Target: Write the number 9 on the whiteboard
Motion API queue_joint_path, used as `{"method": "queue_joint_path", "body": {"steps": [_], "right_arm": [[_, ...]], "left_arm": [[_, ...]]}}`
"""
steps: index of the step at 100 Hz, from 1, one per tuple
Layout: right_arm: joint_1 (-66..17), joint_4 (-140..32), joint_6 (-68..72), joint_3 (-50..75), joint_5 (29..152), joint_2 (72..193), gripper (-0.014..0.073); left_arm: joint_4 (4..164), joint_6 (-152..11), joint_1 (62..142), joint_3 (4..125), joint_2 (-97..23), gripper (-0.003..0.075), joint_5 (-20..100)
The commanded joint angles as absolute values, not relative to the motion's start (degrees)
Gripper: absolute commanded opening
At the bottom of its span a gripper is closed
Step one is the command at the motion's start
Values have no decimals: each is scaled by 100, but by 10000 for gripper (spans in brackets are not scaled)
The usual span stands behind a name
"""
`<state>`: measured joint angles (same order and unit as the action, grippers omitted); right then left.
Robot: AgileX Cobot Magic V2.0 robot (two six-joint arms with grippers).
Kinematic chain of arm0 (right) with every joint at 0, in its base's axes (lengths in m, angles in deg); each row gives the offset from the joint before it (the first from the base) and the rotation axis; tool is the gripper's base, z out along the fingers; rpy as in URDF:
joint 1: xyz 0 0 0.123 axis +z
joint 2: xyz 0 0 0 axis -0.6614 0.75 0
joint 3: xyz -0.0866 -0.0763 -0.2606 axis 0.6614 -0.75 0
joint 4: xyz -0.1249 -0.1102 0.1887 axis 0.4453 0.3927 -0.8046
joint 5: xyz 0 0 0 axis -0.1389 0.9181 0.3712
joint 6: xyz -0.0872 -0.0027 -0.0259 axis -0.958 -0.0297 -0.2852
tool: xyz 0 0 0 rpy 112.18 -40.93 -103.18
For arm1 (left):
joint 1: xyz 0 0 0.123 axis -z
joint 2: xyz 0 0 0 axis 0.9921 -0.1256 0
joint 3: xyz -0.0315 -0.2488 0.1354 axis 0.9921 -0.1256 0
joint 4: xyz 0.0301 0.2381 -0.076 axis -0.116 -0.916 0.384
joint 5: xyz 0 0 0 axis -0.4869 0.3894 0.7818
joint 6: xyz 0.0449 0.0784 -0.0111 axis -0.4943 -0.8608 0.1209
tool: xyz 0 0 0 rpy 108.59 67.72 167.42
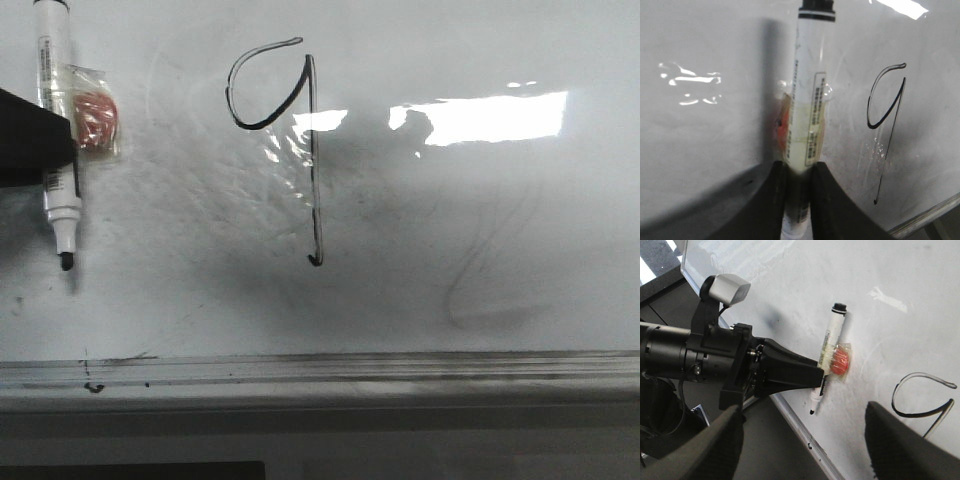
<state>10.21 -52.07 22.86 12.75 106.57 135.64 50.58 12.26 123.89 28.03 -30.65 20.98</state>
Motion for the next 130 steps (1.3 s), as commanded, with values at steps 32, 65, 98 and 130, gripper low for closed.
{"method": "queue_joint_path", "body": {"steps": [32,65,98,130], "right_arm": [[1043,-5185,2244,1474,10277,13430,447],[1043,-5185,2244,1474,10315,13371,447],[1043,-4892,2244,1349,10377,13022,88],[1043,-4151,2244,-541,8450,11327,-63]], "left_arm": [[4919,1257,12417,2991,-3109,10,1694],[4785,1257,12417,2991,-3043,318,1694],[4256,1257,12417,2991,-2178,278,1718],[3712,1246,12417,2422,-377,-20,1840]]}}
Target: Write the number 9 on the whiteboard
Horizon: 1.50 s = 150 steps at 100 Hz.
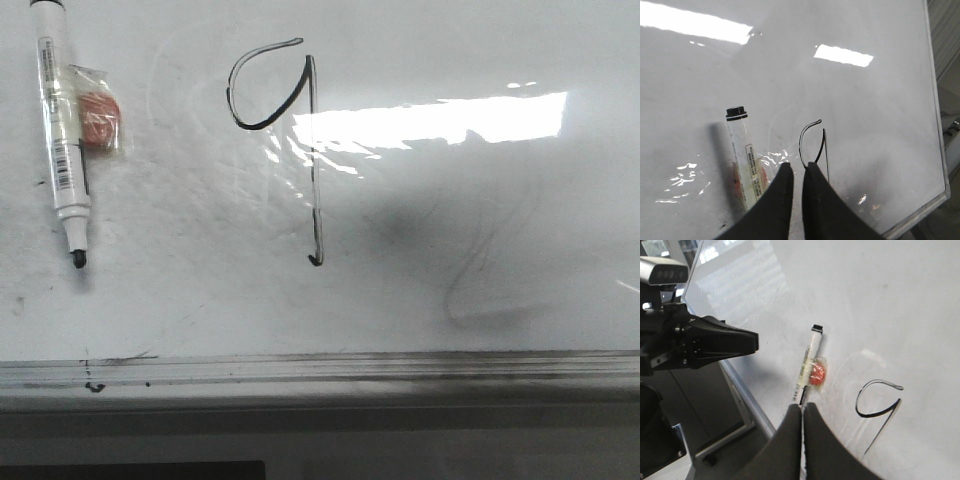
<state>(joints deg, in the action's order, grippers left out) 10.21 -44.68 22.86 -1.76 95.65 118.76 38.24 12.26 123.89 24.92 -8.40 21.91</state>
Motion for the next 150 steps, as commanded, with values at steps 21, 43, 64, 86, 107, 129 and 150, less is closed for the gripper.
{"method": "queue_joint_path", "body": {"steps": [21,43,64,86,107,129,150], "right_arm": [[1043,-3990,2244,-2204,7155,9879,-63],[1043,-3990,2244,-3212,7047,8863,-63],[1043,-3990,2244,-3559,7095,8680,-63],[1043,-3990,2244,-3574,7275,8680,-63],[1043,-3990,2244,-3574,7275,8680,-63],[1043,-3990,2244,-3574,7275,8680,-63],[1043,-3990,2244,-3574,7275,8680,-63]], "left_arm": [[3339,1236,12417,1683,866,-20,1825],[3338,1259,12417,1378,1334,-20,1816],[3338,1259,12417,1313,1334,-20,1863],[3338,1259,12417,1313,1334,-20,1863],[3286,1259,12396,1200,1334,-20,1863],[3538,1098,11934,553,1546,-20,2031],[5553,-2275,10653,508,2261,-20,2257]]}}
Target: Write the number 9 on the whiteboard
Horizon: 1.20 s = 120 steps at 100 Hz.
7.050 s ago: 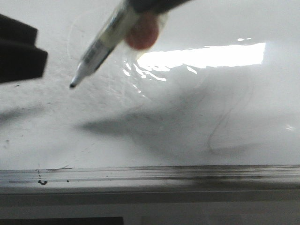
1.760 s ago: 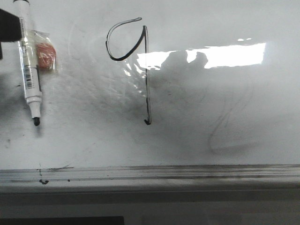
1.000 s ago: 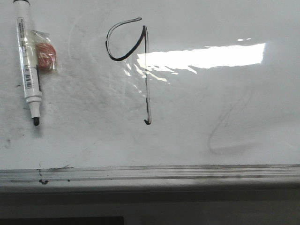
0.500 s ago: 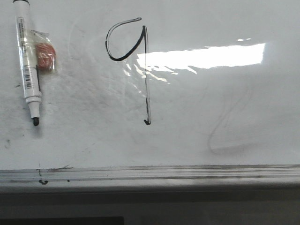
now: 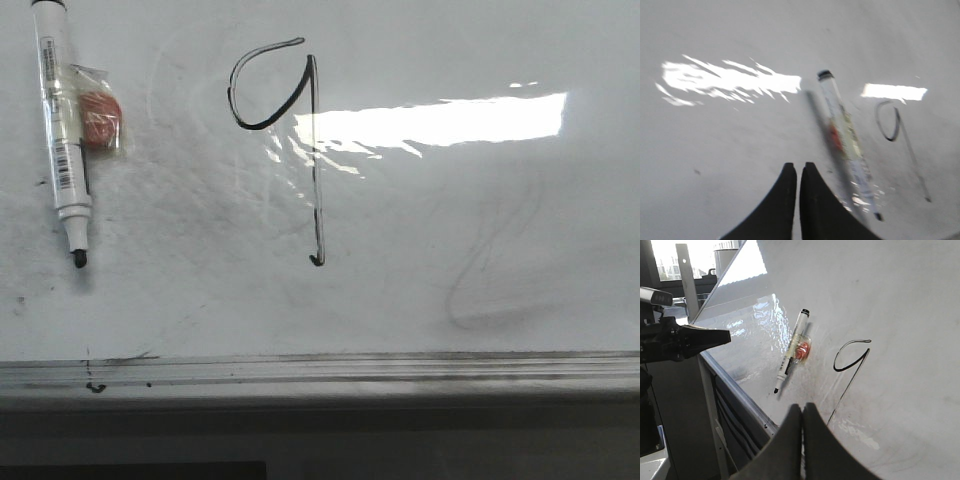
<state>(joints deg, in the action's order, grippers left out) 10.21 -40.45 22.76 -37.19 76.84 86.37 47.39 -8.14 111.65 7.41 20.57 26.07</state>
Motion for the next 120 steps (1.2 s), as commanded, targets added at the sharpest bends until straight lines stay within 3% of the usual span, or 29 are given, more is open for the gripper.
{"method": "queue_joint_path", "body": {"steps": [1,31,47,55,120], "right_arm": [[1043,-3990,2244,-3574,7275,8680,-63],[1043,-3990,2244,-3574,7275,8680,-63],[1043,-3990,2244,-3574,7275,8680,-63],[1043,-3990,2244,-3574,7275,8680,-63],[1043,-3990,2244,-3574,7275,8680,-63]], "left_arm": [[5567,-2346,10557,508,2248,-20,2237],[5822,-2789,8888,508,2248,-20,3246],[6065,-3436,8392,508,2248,-20,3874],[6143,-3422,8338,508,2248,-20,4333],[6061,-3422,8338,504,2248,-20,4315]]}}
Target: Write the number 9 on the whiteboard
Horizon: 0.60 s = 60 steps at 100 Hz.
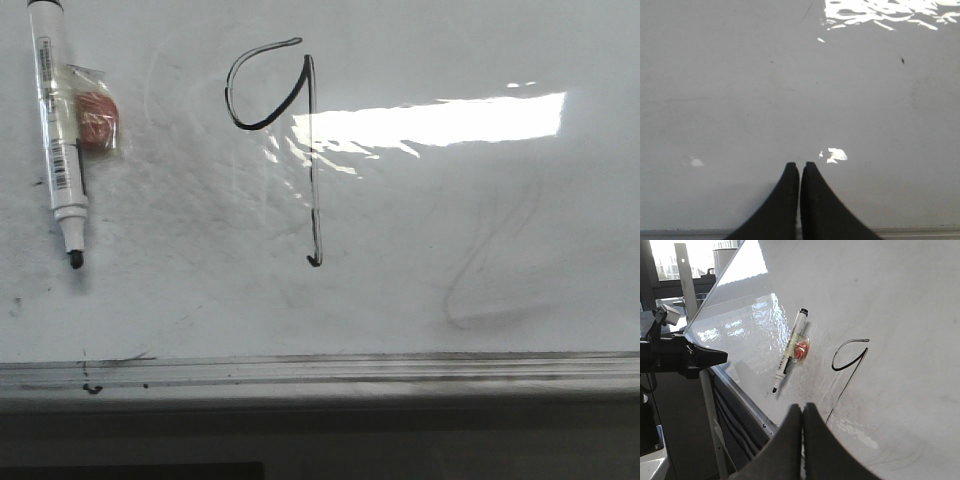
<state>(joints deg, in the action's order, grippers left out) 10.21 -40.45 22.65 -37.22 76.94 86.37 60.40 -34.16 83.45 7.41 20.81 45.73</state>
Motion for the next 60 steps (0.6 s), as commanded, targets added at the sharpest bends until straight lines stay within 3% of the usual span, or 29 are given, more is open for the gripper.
{"method": "queue_joint_path", "body": {"steps": [1,39,60], "right_arm": [[1043,-3990,2244,-3574,7275,8680,-63],[854,-3990,2244,-3597,7275,8680,-63],[-1061,-3990,2244,-4014,6201,8680,-63]], "left_arm": [[6061,-3422,8338,504,2248,-20,4315],[6061,-3422,8338,504,2248,-20,4315],[6061,-3422,8338,504,2248,-20,4315]]}}
